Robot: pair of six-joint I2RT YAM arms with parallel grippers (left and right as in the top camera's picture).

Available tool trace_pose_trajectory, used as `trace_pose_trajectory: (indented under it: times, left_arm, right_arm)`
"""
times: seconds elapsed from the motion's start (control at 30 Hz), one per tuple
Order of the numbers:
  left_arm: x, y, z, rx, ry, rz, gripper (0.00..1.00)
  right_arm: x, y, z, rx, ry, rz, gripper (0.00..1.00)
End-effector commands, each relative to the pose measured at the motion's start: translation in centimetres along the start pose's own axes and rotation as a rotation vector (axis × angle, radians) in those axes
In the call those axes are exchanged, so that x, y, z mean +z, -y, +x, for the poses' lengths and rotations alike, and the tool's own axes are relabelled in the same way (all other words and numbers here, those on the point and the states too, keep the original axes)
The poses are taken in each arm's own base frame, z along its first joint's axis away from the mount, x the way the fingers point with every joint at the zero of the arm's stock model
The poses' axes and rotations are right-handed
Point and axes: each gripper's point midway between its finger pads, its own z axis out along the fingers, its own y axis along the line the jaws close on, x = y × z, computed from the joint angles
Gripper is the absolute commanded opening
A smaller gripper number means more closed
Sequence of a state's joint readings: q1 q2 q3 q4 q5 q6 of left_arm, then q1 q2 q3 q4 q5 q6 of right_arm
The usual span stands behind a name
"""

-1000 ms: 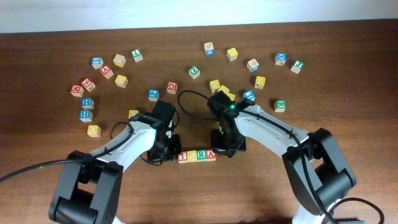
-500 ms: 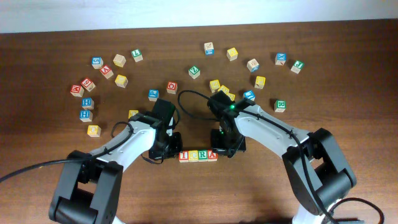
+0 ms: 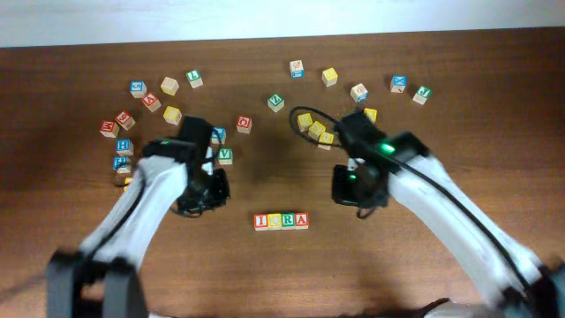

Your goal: Spell out ICRA

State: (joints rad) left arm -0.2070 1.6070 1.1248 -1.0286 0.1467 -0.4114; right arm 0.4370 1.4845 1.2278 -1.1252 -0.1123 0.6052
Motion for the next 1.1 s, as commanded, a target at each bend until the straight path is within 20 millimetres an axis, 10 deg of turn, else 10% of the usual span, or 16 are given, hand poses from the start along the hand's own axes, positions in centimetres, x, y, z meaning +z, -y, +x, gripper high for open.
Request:
trace_pose_trajectory:
  times: [0.0,0.07,0.2,0.27,0.47,1.07]
  left_arm:
    - [-6.7,0.7,0.2,0.035,0.189,0.066,0.59]
    - [-9.1,0.5,1.5,0.043,0.24,0.088,0.99]
    - [-12.0,0.2,4.1,0.068,0.306,0.12,0.99]
    - [-12.9,1.1,5.9,0.12,0.352,0.161,0.99]
    - [-10.2,2.1,9.1,0.161,0.403,0.216,0.99]
    - [-8.0,2.0,8.9,0.158,0.343,0.178,0.99]
  right_arm:
    - [-7.4,0.7,0.8,-0.01,0.203,-0.082,0.34]
    - [-10.6,1.5,2.7,-0.018,0.275,-0.133,0.5]
    - [-13.9,3.4,6.0,-0.027,0.364,-0.193,0.72]
    - [-14.5,4.7,7.6,-0.026,0.416,-0.21,0.98]
    - [-14.2,6.6,10.1,0.024,0.486,-0.273,0.99]
    - [-13.9,6.9,10.6,0.026,0.467,-0.26,0.98]
